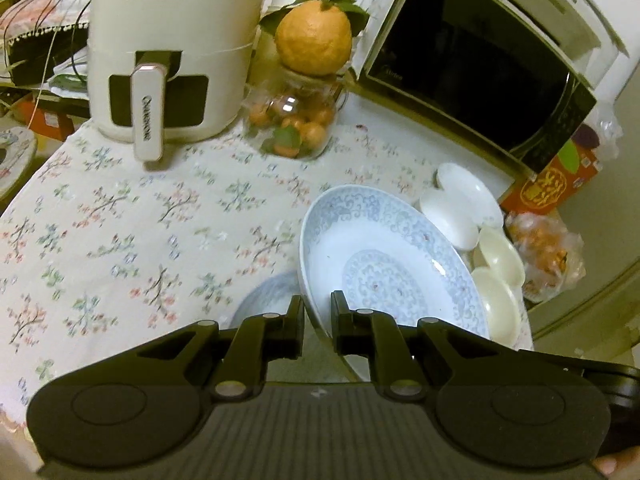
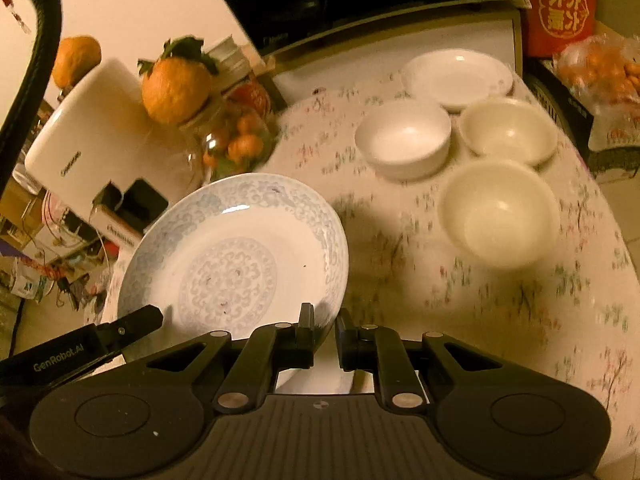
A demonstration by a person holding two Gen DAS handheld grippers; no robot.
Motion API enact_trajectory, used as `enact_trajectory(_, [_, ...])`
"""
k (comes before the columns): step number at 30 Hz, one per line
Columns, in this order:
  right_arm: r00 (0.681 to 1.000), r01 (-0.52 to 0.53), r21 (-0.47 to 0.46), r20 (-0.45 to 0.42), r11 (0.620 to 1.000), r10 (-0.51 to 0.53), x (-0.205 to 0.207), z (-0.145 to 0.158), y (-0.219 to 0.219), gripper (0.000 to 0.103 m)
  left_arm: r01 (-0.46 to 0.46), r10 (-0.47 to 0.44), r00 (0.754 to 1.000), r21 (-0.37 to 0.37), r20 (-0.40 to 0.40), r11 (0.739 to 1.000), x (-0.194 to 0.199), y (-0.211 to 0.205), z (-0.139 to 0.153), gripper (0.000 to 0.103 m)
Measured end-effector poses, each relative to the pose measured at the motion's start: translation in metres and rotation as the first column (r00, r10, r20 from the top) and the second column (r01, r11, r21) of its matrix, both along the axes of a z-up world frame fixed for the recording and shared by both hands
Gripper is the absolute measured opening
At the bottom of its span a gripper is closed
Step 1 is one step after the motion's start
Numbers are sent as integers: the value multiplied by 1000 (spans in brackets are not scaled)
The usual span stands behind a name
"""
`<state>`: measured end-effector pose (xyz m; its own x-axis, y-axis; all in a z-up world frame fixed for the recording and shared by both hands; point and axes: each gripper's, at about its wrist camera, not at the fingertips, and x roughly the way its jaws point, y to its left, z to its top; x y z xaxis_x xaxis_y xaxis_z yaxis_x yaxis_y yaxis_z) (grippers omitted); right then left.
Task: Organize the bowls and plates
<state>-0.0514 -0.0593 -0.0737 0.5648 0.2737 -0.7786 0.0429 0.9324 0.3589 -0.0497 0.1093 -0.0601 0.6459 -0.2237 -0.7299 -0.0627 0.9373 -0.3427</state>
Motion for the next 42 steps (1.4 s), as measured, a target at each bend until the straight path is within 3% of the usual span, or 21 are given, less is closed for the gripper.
enact_trajectory(14, [998,-40,-43,-43,998,38,-26,-21,17,12,9,-7,999,49,-52,999,-22,6,-23,11])
enact_trajectory(42, [990,-68,-88,-128,994,56,-22,-47,32,13,22,-1,992,172,-127,985,-17,-2,-46,11])
